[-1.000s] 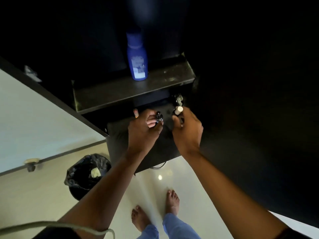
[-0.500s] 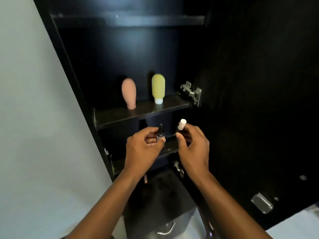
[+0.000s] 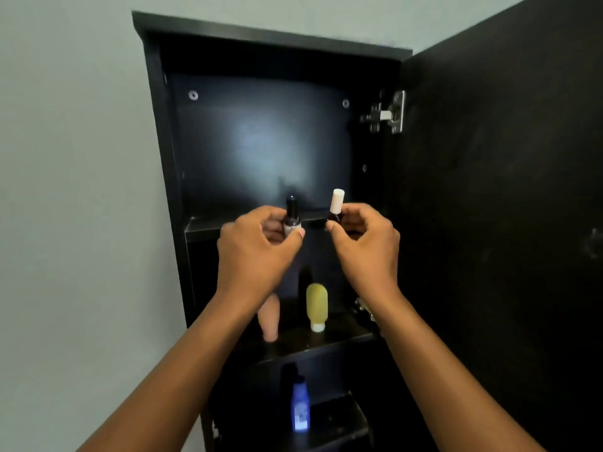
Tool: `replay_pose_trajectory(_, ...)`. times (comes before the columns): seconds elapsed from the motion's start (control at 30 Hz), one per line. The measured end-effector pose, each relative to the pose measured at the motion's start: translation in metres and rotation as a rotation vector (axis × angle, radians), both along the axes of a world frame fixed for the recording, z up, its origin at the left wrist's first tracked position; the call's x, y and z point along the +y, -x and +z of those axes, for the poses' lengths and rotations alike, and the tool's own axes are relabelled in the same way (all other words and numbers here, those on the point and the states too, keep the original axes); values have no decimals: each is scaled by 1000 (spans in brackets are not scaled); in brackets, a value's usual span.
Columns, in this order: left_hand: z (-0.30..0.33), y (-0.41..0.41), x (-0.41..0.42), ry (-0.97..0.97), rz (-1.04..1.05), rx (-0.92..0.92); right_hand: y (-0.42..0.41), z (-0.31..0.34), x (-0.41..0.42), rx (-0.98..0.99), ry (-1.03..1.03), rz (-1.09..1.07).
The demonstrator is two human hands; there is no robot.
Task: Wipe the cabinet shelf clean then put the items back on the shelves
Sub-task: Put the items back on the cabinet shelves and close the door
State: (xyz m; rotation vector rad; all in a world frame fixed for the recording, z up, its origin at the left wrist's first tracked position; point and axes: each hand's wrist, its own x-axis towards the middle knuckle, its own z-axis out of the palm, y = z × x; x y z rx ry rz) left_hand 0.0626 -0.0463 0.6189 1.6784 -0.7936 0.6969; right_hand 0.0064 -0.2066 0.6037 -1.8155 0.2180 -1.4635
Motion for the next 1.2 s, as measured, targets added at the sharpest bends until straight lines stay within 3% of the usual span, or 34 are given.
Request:
replay_pose_trajectory(0.2,47,-45,-4,-90,200,10,-54,52,-28,84,-2,-15)
replay_pose_trajectory(0.47,53,-95,3,-344,473,130,-93,69,-48,317,14,-76)
replay_pose_trajectory(1.2,54,-101,7,-462,515,141,-85,61,-35,456,138,-171)
